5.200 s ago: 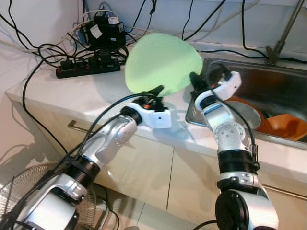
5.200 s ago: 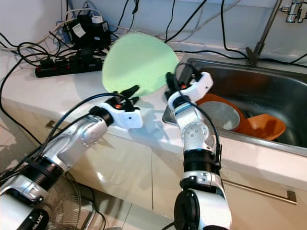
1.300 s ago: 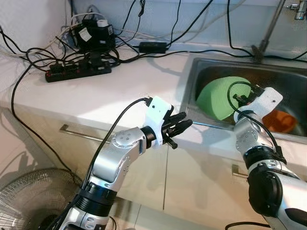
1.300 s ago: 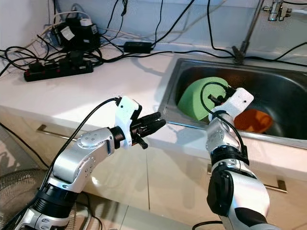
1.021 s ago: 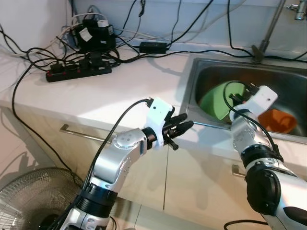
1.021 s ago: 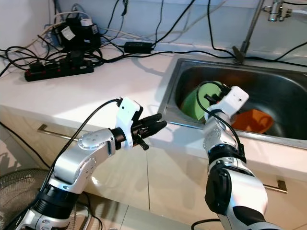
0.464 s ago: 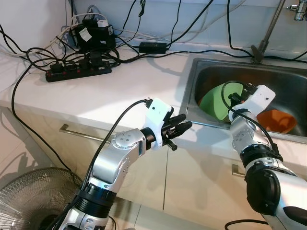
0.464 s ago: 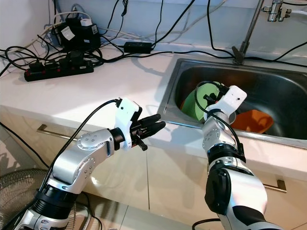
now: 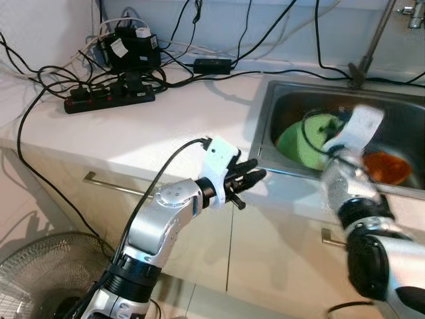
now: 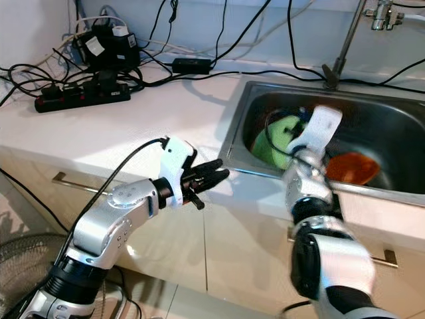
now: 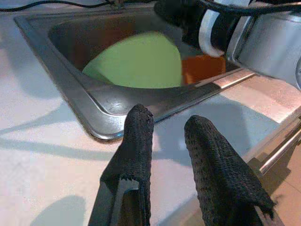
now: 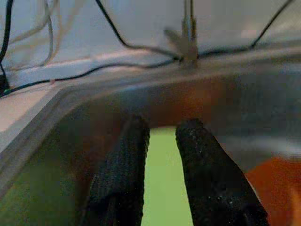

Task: Kitchen organization

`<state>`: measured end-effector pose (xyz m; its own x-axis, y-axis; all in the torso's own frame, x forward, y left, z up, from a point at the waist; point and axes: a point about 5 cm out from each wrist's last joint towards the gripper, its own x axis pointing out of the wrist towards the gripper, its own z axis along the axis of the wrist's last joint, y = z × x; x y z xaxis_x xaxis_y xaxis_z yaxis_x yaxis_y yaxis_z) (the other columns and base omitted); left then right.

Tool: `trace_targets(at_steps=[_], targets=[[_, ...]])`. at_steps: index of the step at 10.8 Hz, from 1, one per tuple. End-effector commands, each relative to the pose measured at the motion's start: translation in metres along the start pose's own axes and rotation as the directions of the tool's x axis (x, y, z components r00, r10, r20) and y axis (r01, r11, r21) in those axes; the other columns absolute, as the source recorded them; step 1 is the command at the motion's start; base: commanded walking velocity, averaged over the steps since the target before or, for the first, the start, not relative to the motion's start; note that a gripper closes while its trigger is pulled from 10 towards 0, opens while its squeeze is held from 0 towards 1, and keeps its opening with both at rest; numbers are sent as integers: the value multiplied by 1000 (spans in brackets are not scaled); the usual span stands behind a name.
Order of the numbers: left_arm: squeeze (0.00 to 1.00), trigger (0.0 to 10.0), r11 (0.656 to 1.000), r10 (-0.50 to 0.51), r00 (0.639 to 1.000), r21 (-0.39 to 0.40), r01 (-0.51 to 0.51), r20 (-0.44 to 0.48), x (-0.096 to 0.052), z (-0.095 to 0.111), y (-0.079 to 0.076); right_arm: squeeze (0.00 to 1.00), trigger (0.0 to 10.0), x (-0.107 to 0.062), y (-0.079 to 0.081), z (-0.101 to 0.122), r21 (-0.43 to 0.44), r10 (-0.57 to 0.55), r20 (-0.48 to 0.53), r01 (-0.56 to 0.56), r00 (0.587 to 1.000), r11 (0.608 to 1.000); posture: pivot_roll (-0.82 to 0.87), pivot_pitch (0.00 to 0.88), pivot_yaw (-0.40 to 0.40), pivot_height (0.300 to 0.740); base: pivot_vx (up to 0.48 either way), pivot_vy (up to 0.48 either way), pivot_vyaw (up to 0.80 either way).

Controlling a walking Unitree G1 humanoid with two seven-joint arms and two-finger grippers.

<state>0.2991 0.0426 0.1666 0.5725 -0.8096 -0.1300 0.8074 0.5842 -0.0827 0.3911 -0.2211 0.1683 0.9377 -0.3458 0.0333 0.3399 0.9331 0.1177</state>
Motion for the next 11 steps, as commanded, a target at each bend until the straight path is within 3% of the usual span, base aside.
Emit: trace_targets(at_steps=[1,5,6,7,8,9,10,11], targets=[[0,10000,1000,4,1000,12,-4,-2,-1,1,0,0,10000,1,5,9,-53,17,53,-14,998,998,249,0,27,725,0,0,0],[0,10000,999,20,1000,25,-21,19,-1,1,1,0,10000,-5,17,1,-75,54,53,-50,997,996,250,0,27,725,0,0,0],[0,10000,990,118,988,70,-125,104,-1,8,11,0,10000,-8,26,2,-50,105,76,-101,992,994,244,0,27,725,0,0,0],[0,10000,957,248,951,108,-270,182,-3,14,27,0,10000,-12,37,8,-23,164,135,-162,977,986,242,0,27,725,0,0,0],[0,10000,908,361,892,118,-403,270,-10,24,42,0,10000,-20,48,15,-36,228,222,-226,948,973,234,0,28,725,0,0,0],[0,10000,885,397,866,123,-449,305,-13,28,47,0,10000,-23,51,17,-40,244,247,-242,938,970,232,0,28,725,0,0,0],[0,10000,817,505,774,78,-571,382,-20,30,61,0,10000,-36,57,15,-61,293,291,-288,911,956,222,0,26,725,0,0,0],[0,10000,783,519,741,109,-612,426,-22,30,63,0,10000,-41,59,10,-65,313,292,-307,904,949,220,0,26,725,0,0,0]])
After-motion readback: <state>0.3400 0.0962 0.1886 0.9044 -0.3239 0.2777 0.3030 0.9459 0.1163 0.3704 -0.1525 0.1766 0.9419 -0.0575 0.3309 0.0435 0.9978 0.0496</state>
